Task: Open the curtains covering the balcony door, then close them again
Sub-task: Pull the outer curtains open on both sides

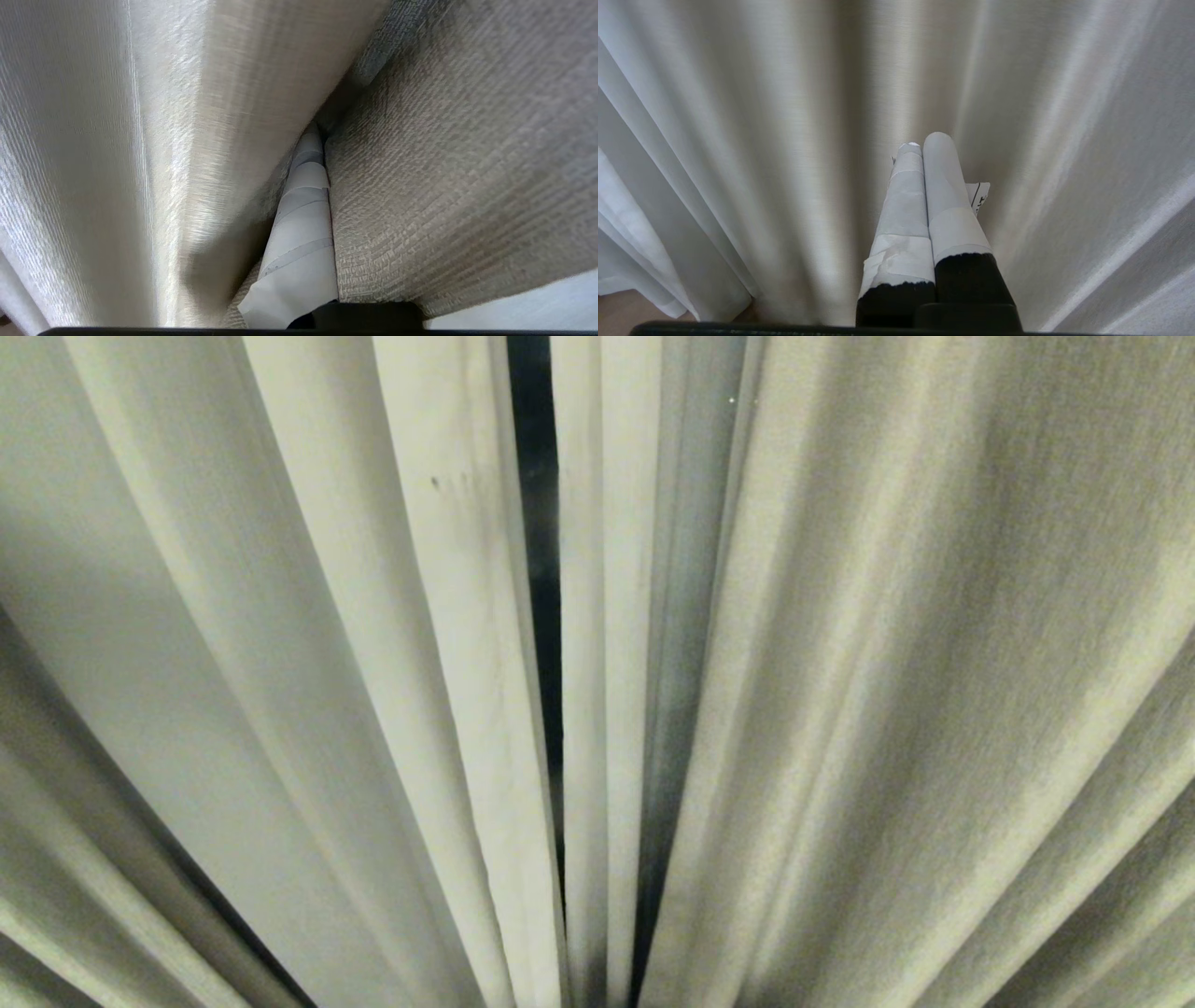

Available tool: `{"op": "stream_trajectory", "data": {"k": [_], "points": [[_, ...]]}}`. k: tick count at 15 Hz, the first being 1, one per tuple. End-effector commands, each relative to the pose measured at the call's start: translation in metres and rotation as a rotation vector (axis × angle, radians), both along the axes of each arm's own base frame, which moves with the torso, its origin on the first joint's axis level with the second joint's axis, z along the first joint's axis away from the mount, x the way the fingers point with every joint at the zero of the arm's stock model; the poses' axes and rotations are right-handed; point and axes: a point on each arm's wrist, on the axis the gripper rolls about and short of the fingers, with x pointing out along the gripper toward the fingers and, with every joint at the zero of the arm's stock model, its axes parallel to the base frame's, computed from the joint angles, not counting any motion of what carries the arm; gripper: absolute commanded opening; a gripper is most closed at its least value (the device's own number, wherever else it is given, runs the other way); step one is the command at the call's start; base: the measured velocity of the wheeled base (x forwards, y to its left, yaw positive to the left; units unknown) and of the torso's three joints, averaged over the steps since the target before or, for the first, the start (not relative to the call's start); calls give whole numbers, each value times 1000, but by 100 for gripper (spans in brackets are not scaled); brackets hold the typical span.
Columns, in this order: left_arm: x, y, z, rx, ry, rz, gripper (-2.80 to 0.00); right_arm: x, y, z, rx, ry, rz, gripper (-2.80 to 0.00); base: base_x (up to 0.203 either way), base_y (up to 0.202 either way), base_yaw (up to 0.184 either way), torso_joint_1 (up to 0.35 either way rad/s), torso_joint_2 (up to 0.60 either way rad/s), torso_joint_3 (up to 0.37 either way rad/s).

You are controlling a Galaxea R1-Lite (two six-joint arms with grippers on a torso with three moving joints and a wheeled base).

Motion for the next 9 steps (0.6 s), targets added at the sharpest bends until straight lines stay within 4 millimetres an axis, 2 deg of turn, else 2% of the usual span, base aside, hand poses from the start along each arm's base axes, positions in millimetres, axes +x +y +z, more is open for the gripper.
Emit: {"op": "stream_trajectory", "data": {"k": [1,9], "points": [[-10,-13,13,48,-37,-4,-280,0,0,0,-1,2,1,-280,0,0,0,0,0,0],[-26,-47,35,130,-99,-36,-280,0,0,0,-1,2,1,-280,0,0,0,0,0,0]]}}
